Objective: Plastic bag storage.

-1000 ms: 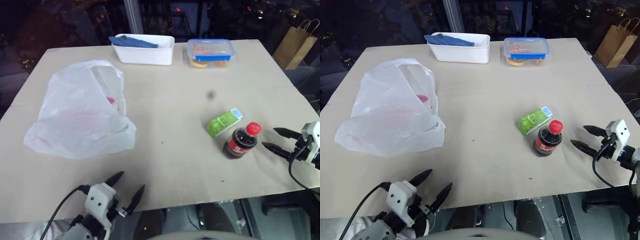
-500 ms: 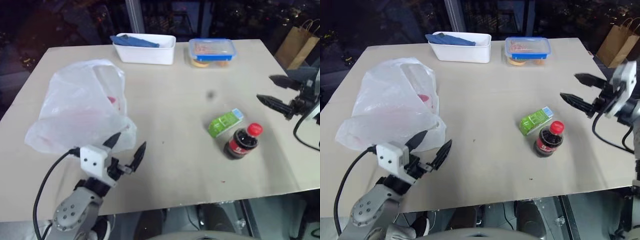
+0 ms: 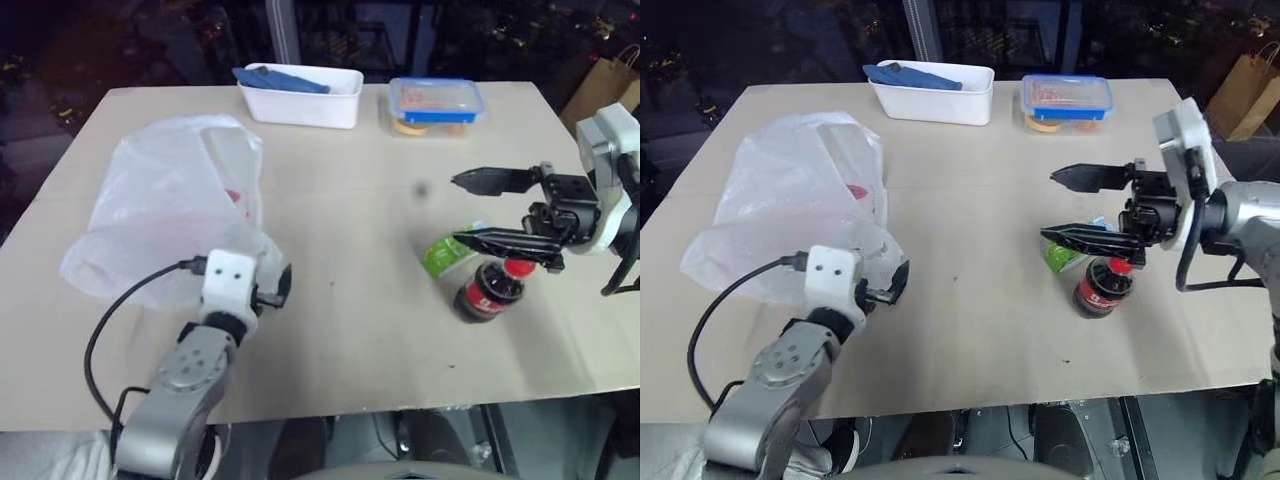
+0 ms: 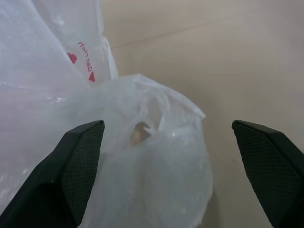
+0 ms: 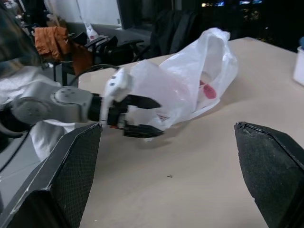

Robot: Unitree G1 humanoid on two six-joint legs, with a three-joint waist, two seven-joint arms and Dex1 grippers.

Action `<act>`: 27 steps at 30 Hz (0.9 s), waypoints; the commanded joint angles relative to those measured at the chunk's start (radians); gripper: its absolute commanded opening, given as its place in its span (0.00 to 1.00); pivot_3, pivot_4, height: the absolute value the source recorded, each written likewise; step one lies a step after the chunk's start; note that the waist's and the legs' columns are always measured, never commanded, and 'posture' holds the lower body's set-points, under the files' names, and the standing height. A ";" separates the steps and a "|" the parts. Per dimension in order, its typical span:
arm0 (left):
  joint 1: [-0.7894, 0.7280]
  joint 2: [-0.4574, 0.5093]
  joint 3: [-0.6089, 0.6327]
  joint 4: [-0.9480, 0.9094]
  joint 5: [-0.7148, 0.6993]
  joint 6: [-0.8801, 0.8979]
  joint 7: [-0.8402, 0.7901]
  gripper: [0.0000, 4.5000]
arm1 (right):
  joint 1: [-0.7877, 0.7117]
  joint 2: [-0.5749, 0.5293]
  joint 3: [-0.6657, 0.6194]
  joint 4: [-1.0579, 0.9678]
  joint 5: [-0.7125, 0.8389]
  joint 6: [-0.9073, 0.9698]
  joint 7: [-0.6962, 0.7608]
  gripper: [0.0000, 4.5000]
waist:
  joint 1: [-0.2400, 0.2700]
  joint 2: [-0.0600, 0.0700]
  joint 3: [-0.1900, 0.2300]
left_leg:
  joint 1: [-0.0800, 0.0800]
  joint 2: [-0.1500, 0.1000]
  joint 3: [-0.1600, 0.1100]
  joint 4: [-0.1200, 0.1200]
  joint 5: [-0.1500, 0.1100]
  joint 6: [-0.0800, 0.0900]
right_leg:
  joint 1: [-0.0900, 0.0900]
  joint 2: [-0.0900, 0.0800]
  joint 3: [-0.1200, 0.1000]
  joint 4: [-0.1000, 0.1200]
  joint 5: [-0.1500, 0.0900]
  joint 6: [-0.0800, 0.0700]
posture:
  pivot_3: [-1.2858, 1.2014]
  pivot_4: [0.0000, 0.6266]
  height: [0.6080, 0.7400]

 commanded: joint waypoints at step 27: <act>-0.055 -0.092 0.168 0.002 0.033 -0.143 -0.084 0.01 | 0.041 -0.015 -0.019 0.014 -0.085 -0.089 0.034 1.00 | 0.003 0.000 0.000 | -0.006 -0.001 -0.006 0.001 0.000 0.000 | -0.002 -0.002 -0.007 -0.001 0.000 0.000 | 0.52 0.24 1.00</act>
